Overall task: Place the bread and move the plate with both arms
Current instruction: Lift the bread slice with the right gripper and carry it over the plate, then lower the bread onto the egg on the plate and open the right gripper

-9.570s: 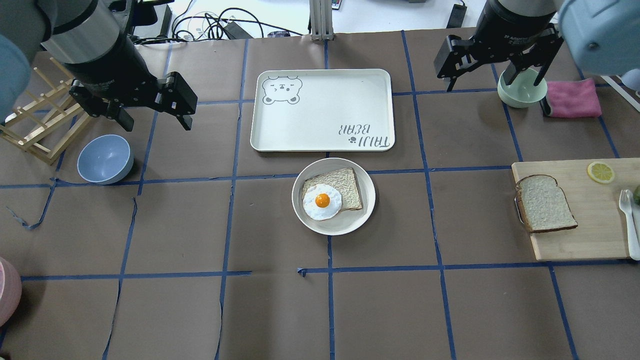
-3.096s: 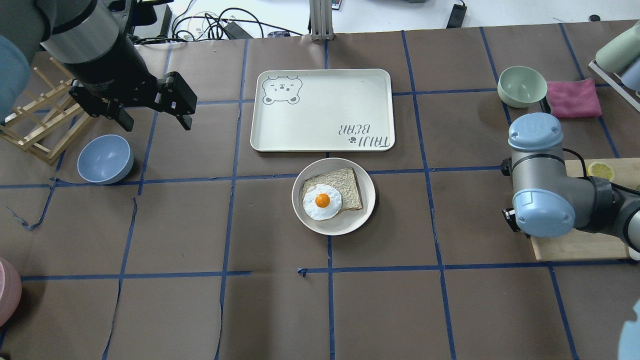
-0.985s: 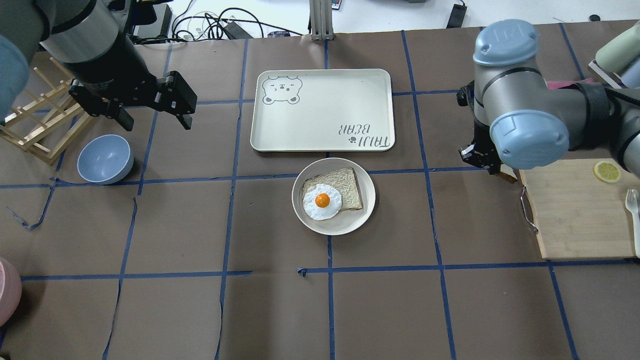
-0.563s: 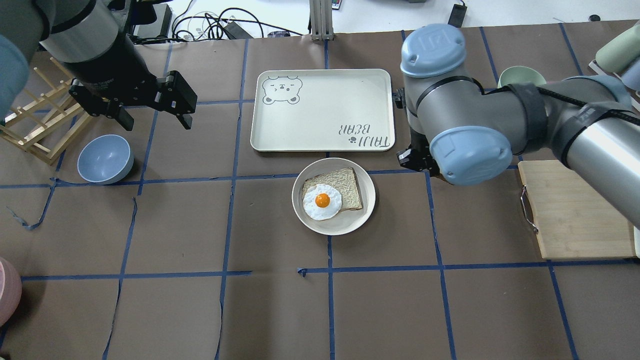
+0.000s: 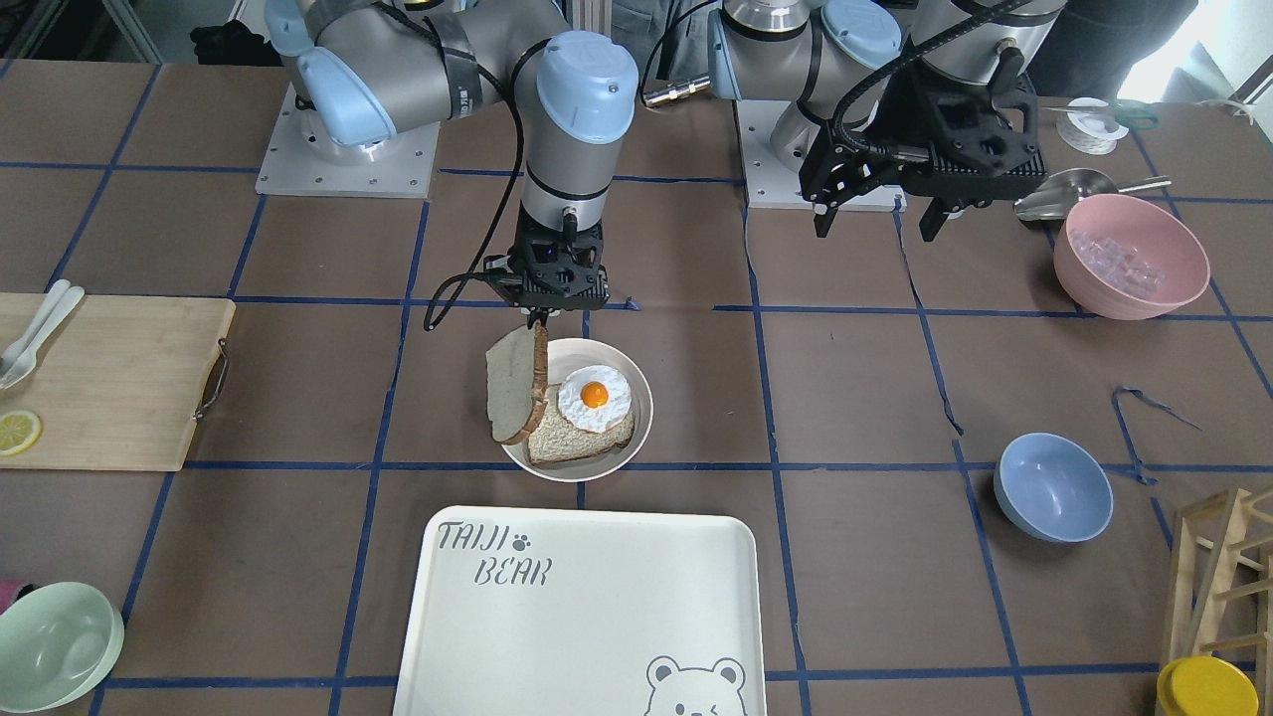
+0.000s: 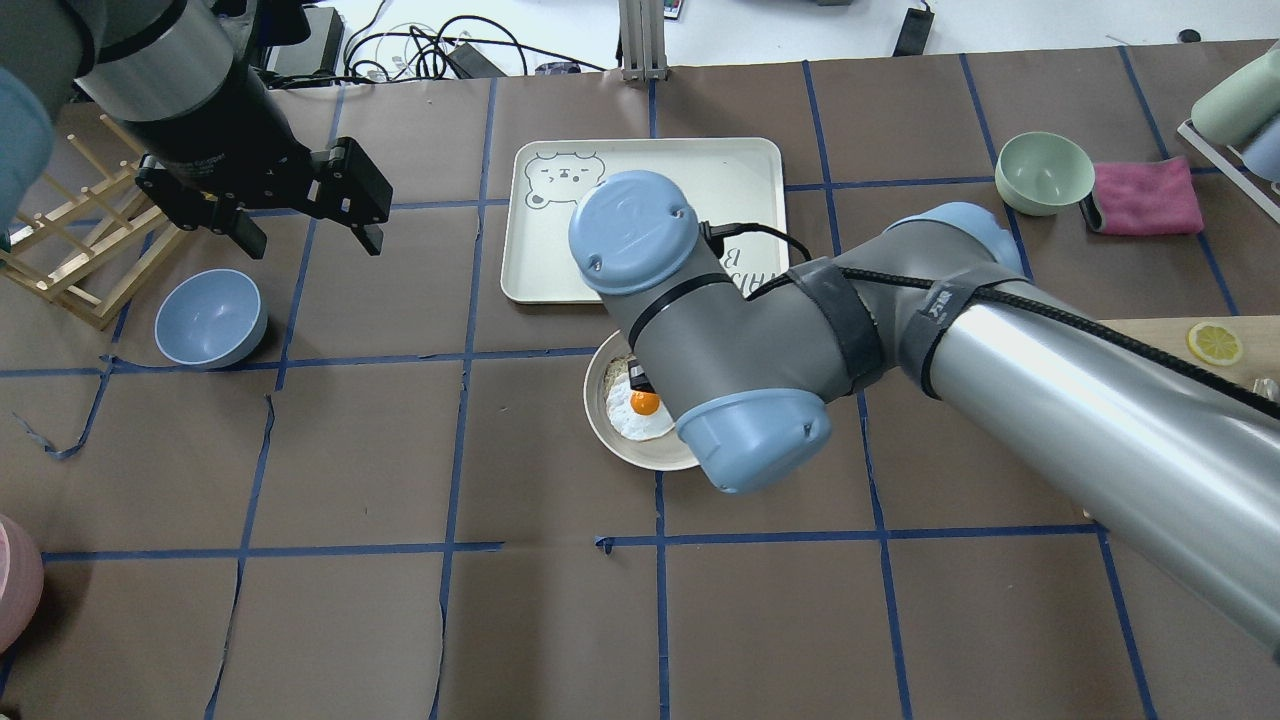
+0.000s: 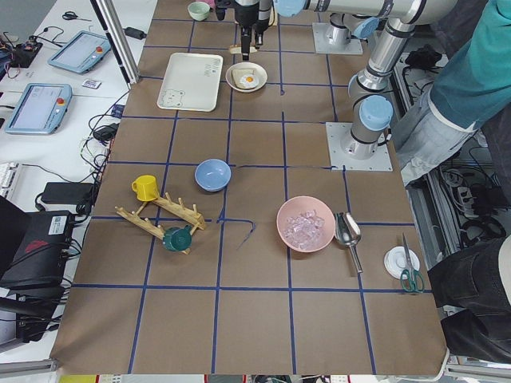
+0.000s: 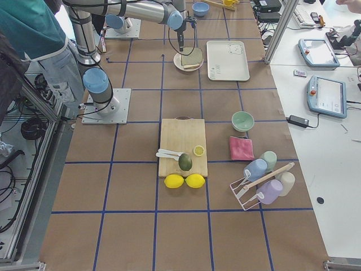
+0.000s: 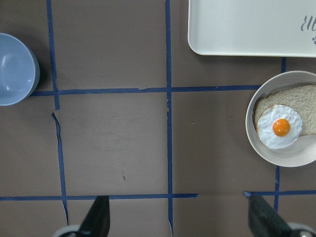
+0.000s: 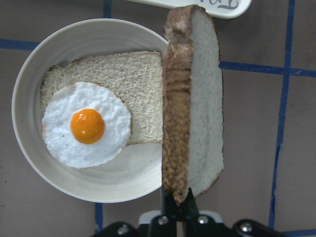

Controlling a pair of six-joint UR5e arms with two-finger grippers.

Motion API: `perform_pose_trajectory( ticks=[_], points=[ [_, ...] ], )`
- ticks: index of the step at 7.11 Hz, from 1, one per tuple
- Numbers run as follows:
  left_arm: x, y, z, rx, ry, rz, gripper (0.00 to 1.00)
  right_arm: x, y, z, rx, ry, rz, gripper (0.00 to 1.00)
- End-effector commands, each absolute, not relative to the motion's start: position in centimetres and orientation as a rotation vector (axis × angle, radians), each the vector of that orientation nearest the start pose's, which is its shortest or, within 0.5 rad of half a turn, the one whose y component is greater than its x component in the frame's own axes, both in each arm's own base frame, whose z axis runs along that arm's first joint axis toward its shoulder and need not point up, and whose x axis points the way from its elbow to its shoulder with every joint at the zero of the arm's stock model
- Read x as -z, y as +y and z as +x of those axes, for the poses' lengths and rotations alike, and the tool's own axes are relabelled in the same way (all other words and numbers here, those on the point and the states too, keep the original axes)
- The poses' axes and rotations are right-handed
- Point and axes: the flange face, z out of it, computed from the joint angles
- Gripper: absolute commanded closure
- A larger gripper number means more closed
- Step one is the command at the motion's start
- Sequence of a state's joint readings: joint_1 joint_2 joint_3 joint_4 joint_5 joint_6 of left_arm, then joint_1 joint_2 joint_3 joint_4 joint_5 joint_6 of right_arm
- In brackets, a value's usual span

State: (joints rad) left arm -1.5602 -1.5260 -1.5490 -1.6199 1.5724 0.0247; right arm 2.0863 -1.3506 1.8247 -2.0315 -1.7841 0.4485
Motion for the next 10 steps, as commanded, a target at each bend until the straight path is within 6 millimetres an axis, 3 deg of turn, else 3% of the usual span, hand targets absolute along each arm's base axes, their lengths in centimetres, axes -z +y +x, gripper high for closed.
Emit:
perform_pose_trajectory(
  ticks=[1, 5, 6, 7, 8, 9, 10],
  points=[
    [-51.6, -47.5, -12.8, 0.029, 3.14, 0.022, 0.0, -27.9, -40.3, 39.2, 0.178, 3.32, -0.083, 1.0],
    [-51.6, -47.5, -12.8, 0.029, 3.138, 0.022, 0.0, -26.2, -40.1, 39.9, 0.152, 3.331, -0.107, 0.98],
    [-51.6, -47.5, -12.8, 0.029, 3.138, 0.022, 0.0, -25.7, -40.3, 40.0, 0.157, 3.329, -0.103, 0.81],
    [-51.7, -47.5, -12.8, 0.031, 3.138, 0.024, 0.0, -25.1, -40.4, 40.1, 0.147, 3.331, -0.067, 0.53],
    [-51.7, -47.5, -12.8, 0.031, 3.138, 0.022, 0.0, -25.7, -40.6, 40.3, 0.157, 3.316, -0.024, 0.16],
    [-51.7, -47.5, -12.8, 0.031, 3.138, 0.024, 0.0, -26.8, -40.8, 40.7, 0.183, 3.273, -0.015, 0.07],
    [-51.7, -47.5, -12.8, 0.031, 3.138, 0.022, 0.0, -29.2, -42.4, 40.3, 0.246, 3.245, 0.022, 0.0]
  ],
)
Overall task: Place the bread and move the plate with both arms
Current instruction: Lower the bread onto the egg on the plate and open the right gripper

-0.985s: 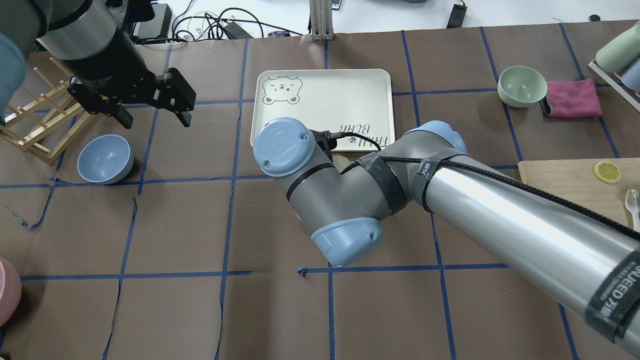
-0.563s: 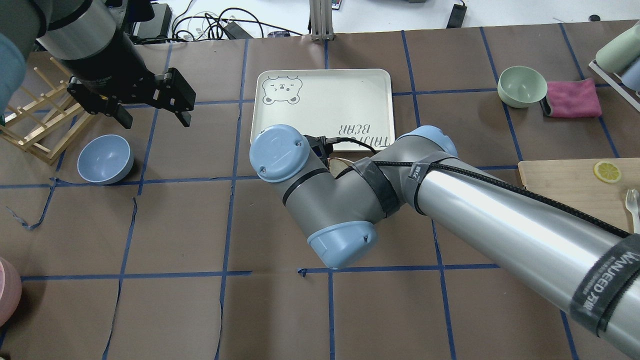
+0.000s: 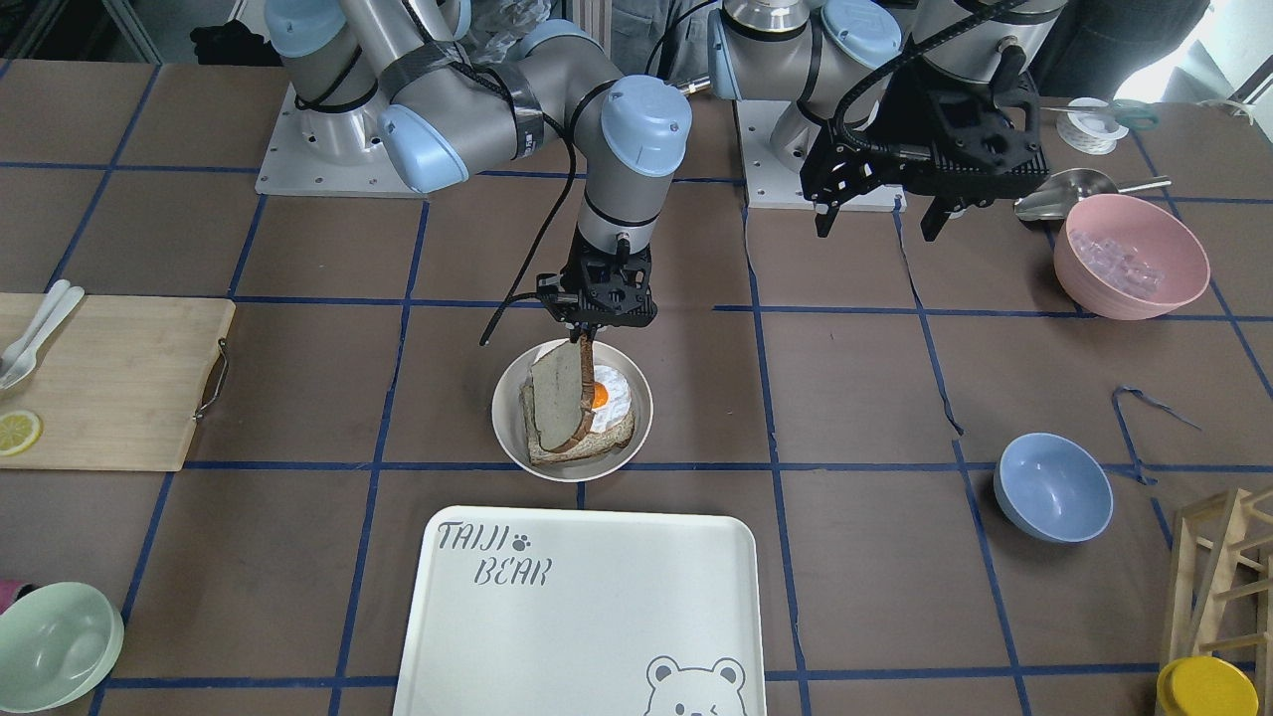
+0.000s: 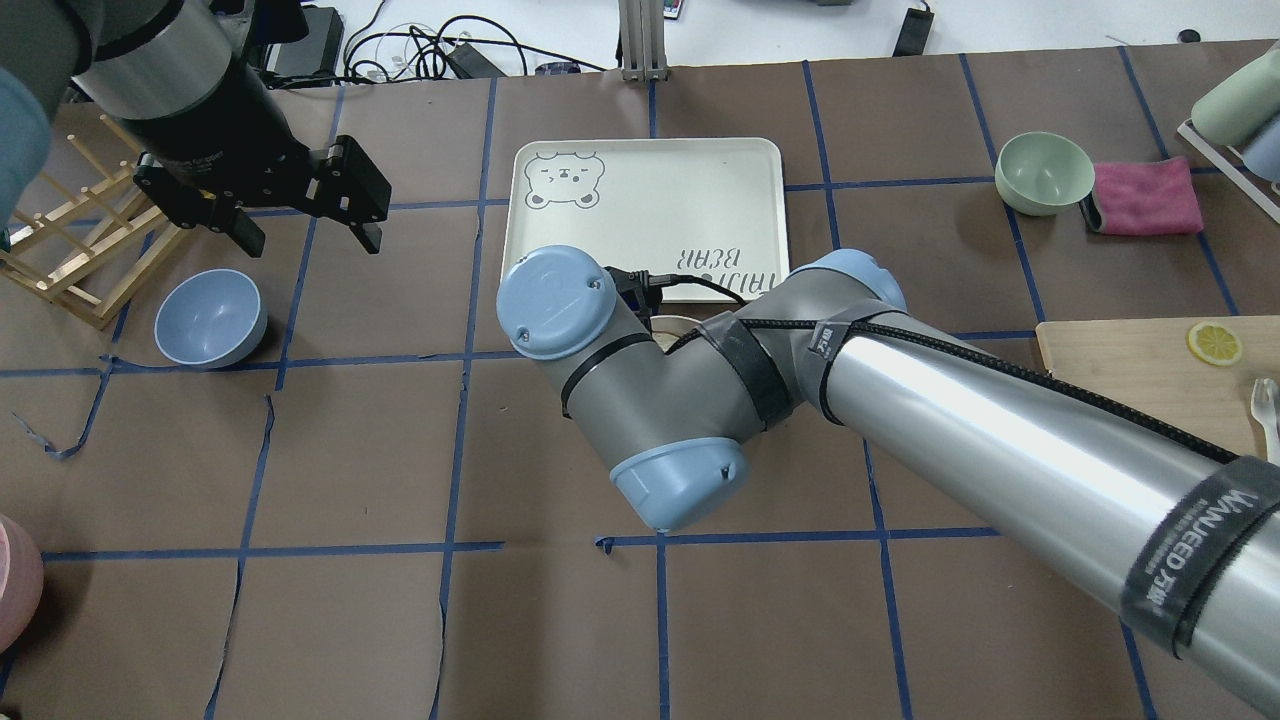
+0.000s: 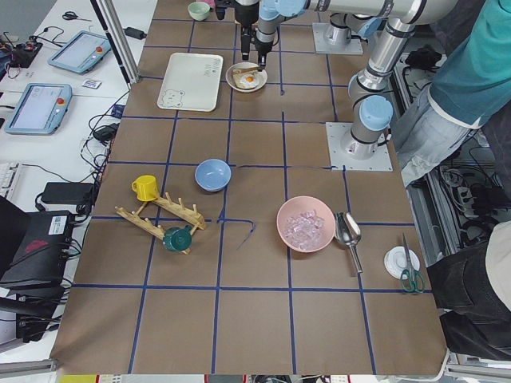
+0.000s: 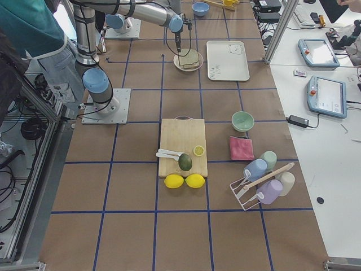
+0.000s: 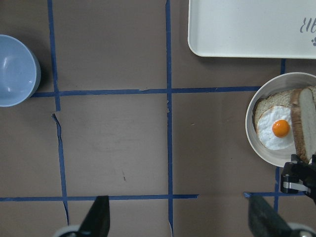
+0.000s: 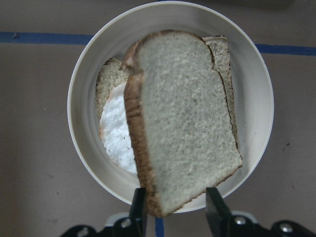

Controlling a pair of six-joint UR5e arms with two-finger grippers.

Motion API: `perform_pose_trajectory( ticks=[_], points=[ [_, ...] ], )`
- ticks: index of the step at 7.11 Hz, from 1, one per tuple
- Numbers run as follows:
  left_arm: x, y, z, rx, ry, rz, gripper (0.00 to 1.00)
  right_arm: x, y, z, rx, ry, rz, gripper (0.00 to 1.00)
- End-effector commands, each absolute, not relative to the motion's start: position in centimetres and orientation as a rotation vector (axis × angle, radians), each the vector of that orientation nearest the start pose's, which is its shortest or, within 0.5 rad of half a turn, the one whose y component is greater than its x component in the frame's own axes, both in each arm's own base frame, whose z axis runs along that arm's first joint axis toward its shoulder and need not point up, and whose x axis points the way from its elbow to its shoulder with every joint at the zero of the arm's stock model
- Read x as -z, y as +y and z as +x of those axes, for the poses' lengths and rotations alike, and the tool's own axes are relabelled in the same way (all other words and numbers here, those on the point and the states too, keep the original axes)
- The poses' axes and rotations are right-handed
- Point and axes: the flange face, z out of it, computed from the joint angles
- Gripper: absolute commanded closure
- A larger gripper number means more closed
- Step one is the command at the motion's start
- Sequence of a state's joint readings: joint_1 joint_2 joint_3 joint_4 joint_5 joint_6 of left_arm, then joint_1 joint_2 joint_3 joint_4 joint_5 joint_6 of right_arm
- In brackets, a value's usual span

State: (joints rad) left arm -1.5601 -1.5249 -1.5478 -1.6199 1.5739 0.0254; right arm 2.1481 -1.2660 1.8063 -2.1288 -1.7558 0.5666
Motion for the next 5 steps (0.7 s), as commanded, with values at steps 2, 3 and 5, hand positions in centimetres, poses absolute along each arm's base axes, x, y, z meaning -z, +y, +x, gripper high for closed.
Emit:
perform_pose_trajectory(
  ticks=[2, 3, 5],
  points=[
    [-51.7, -47.5, -12.8, 0.031, 3.139, 0.022, 0.0, -33.6, -44.4, 38.7, 0.231, 3.254, 0.068, 0.0],
    [-51.7, -47.5, -12.8, 0.031, 3.139, 0.022, 0.0, -36.5, -46.8, 36.0, 0.167, 3.257, 0.055, 0.0],
    [-51.7, -47.4, -12.8, 0.034, 3.136, 0.024, 0.0, -42.5, -52.4, 28.8, 0.037, 3.2, -0.058, 0.0]
  ],
)
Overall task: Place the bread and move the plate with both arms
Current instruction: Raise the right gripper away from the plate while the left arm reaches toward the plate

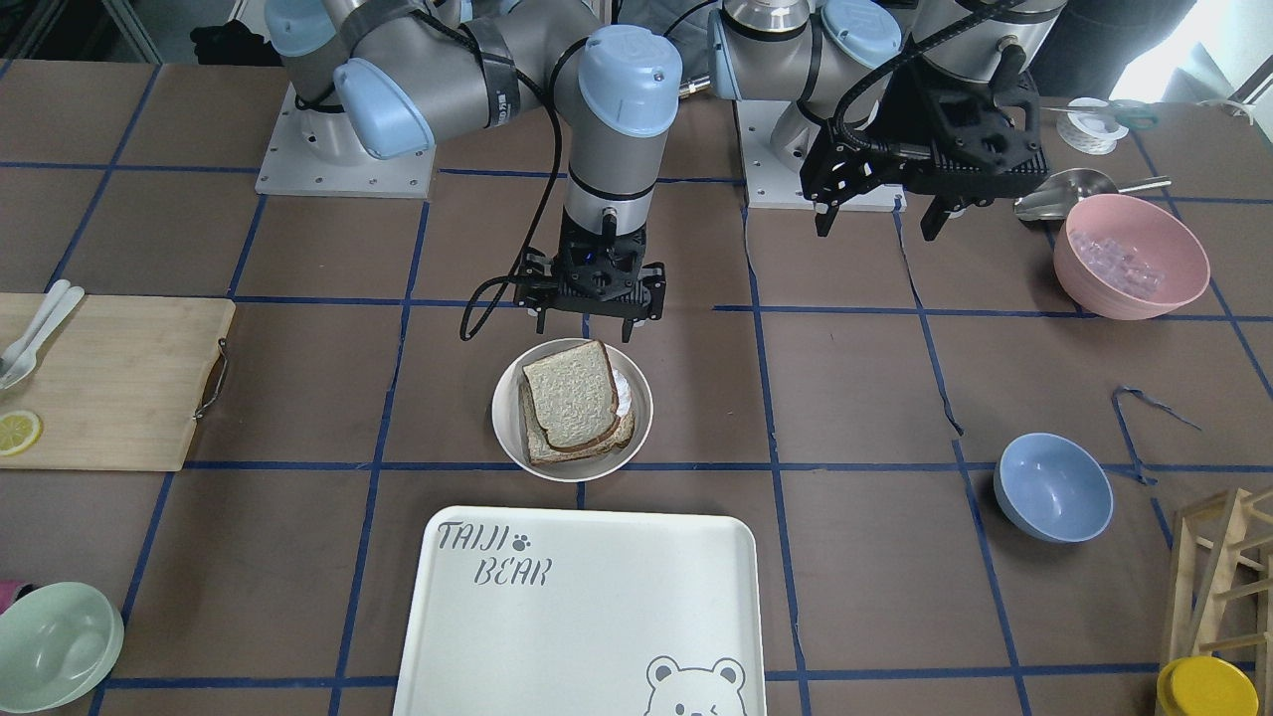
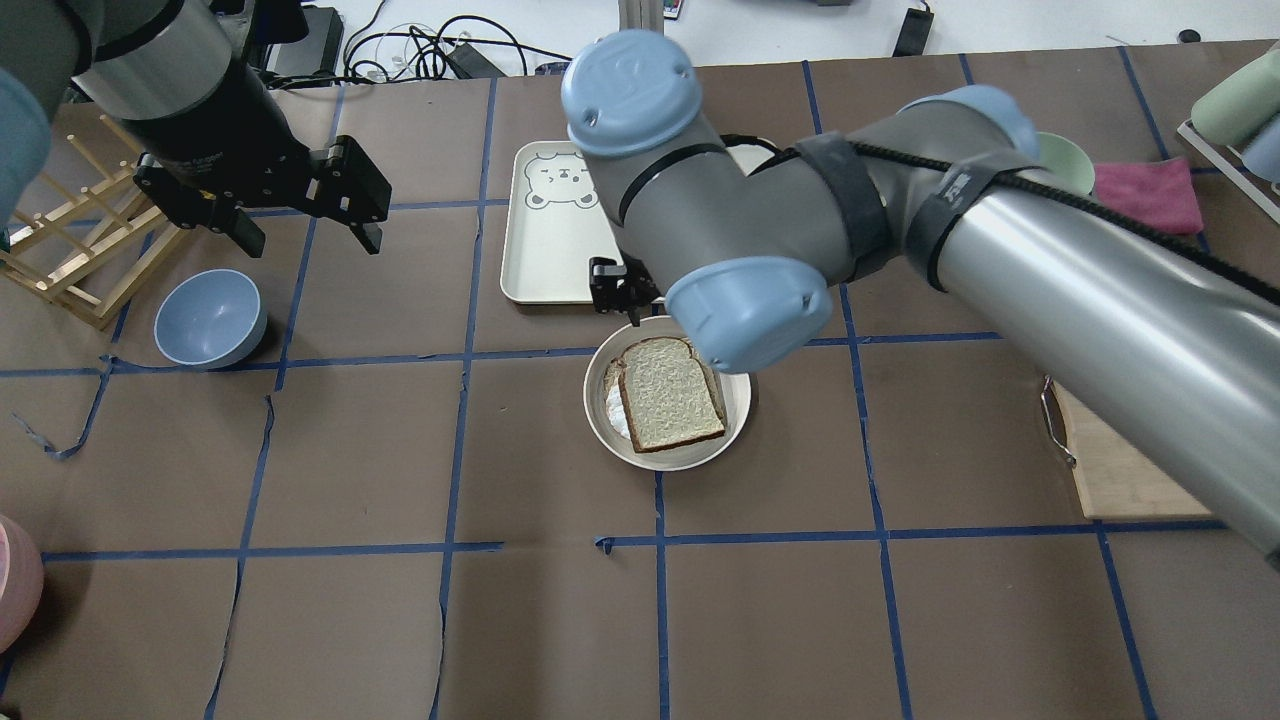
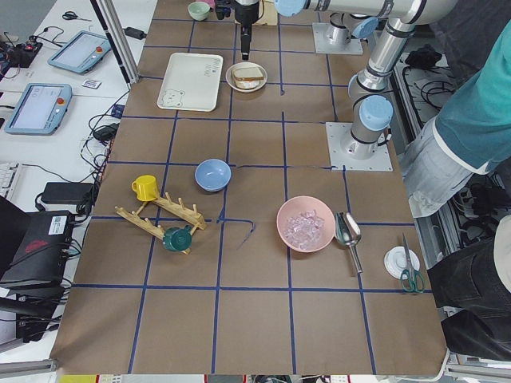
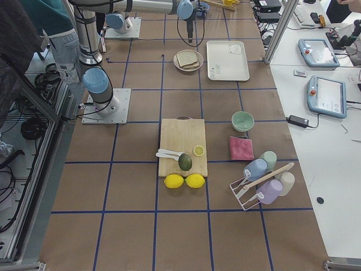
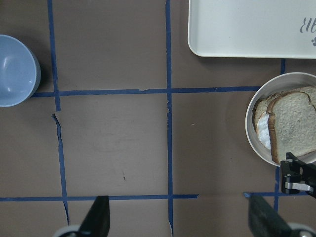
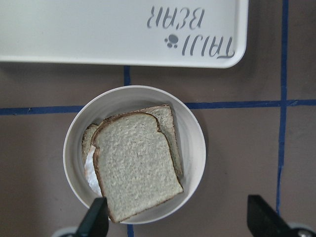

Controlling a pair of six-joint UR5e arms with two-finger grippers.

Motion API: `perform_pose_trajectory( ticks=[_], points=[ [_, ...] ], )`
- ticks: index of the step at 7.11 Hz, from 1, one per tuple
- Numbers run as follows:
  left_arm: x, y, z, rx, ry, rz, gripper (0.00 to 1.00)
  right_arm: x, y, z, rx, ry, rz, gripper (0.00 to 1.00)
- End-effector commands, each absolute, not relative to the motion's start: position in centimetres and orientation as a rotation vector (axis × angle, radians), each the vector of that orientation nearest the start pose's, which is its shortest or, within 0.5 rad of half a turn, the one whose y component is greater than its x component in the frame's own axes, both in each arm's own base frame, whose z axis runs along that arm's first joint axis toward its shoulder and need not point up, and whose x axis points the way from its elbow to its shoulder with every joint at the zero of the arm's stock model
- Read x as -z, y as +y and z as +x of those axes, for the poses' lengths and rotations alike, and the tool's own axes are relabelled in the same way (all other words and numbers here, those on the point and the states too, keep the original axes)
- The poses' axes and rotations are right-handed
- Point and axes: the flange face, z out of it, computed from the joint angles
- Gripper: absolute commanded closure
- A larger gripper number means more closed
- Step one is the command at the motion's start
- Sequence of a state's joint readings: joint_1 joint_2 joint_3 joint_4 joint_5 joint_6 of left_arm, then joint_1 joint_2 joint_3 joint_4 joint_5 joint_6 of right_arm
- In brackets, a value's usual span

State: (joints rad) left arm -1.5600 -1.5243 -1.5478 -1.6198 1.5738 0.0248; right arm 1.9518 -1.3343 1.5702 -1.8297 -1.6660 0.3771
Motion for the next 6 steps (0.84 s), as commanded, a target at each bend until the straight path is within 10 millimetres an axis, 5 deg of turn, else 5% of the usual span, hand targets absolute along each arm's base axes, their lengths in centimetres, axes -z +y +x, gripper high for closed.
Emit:
perform_pose_trajectory(
  ticks=[1, 3, 4, 5, 6],
  points=[
    [-51.6, -47.4, -12.8, 0.029, 3.139, 0.024, 0.0, -45.4, -54.3, 25.0, -0.012, 3.201, -0.164, 0.0],
    [-51.0, -47.5, -12.8, 0.01, 3.147, 0.031, 0.0, -51.6, -53.5, 19.7, 0.012, 3.198, -0.228, 0.0],
    [-50.7, -47.6, -12.8, 0.0, 3.149, 0.039, 0.0, -53.2, -52.8, 18.1, 0.048, 3.193, -0.258, 0.0],
    [-49.3, -48.3, -13.0, -0.047, 3.158, 0.029, 0.0, -54.0, -52.6, 17.3, 0.069, 3.188, -0.328, 0.0],
    [-45.9, -48.2, -13.5, -0.145, 3.216, 0.009, 0.0, -55.4, -51.3, 17.1, 0.106, 3.187, -0.335, 0.0]
  ],
)
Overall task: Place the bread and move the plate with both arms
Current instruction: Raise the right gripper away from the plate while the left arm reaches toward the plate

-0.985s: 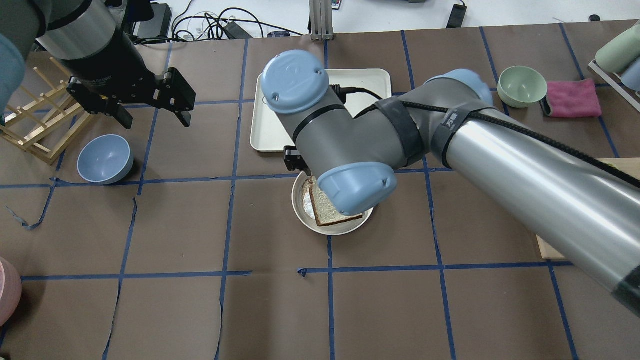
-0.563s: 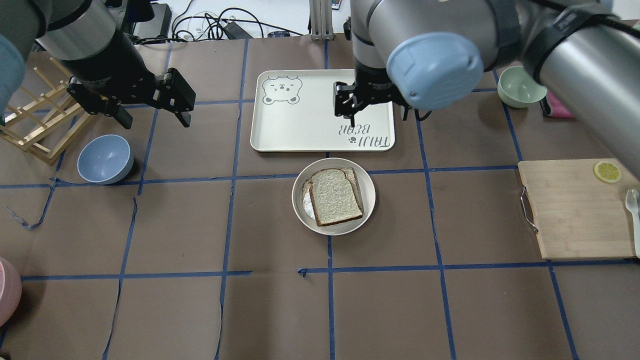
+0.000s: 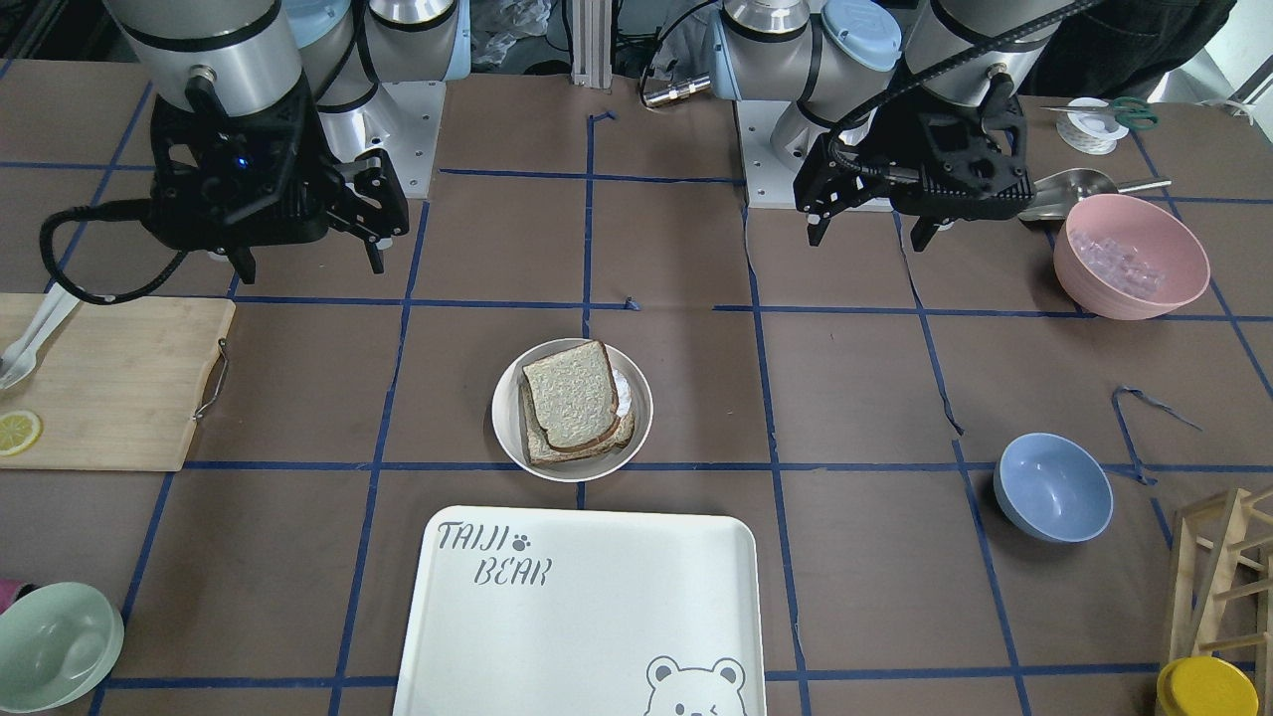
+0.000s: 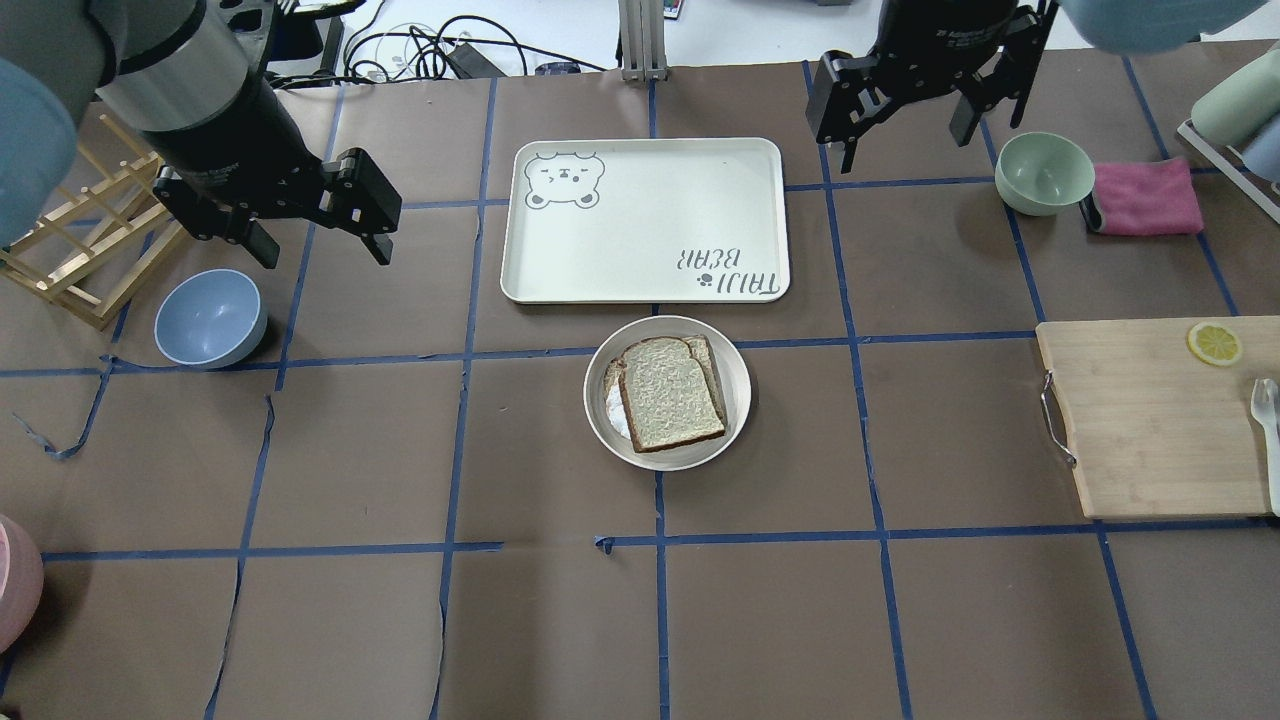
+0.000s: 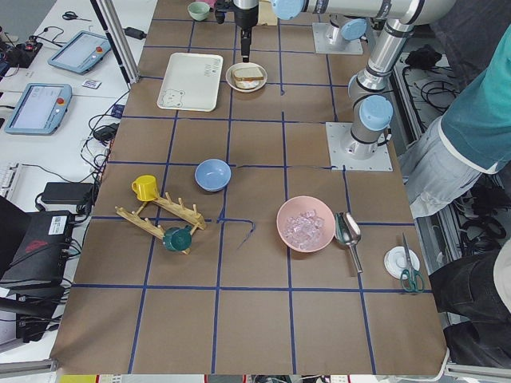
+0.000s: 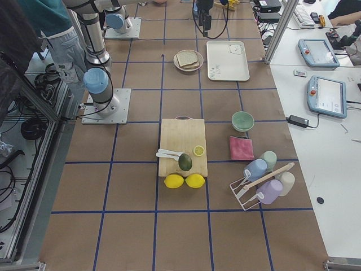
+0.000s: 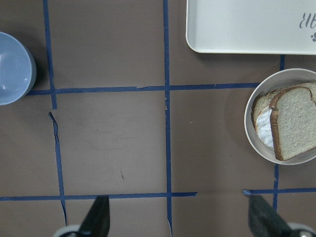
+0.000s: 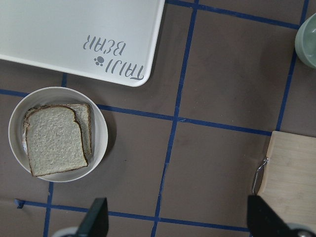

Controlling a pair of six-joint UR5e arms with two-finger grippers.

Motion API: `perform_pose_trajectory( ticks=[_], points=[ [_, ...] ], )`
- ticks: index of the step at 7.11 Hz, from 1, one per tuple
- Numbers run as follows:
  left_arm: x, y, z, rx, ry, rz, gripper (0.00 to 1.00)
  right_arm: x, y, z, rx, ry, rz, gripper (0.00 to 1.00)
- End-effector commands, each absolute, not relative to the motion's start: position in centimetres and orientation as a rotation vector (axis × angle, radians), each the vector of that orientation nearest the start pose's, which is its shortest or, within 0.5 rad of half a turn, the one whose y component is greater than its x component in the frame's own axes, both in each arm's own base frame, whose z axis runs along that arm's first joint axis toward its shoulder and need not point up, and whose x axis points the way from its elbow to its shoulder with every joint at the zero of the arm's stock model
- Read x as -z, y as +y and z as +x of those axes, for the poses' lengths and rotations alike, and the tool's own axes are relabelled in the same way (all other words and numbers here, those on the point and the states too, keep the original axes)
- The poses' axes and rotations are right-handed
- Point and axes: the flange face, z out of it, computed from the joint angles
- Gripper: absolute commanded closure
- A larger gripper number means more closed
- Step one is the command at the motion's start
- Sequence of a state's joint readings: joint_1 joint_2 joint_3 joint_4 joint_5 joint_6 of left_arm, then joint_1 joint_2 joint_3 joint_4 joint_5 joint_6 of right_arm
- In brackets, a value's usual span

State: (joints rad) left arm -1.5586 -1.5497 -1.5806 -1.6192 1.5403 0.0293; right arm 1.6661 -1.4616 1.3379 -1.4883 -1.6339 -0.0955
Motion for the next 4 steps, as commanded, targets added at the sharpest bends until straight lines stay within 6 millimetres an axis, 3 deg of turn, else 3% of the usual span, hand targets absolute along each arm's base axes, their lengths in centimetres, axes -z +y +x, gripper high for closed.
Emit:
perform_pose_trajectory(
  ticks=[1, 3, 4],
  points=[
    [-40.9, -47.6, -14.1, -0.192, 3.275, -0.001, 0.0, -55.3, -51.8, 15.7, 0.114, 3.191, -0.296, 0.0],
    [-31.0, -47.0, -14.6, -0.125, 3.333, -0.055, 0.0, -52.3, -52.7, 11.1, 0.011, 3.196, -0.147, 0.0],
    [-27.3, -46.8, -15.5, -0.194, 3.41, -0.168, 0.0, -52.6, -52.1, 11.9, 0.031, 3.161, -0.157, 0.0]
  ],
)
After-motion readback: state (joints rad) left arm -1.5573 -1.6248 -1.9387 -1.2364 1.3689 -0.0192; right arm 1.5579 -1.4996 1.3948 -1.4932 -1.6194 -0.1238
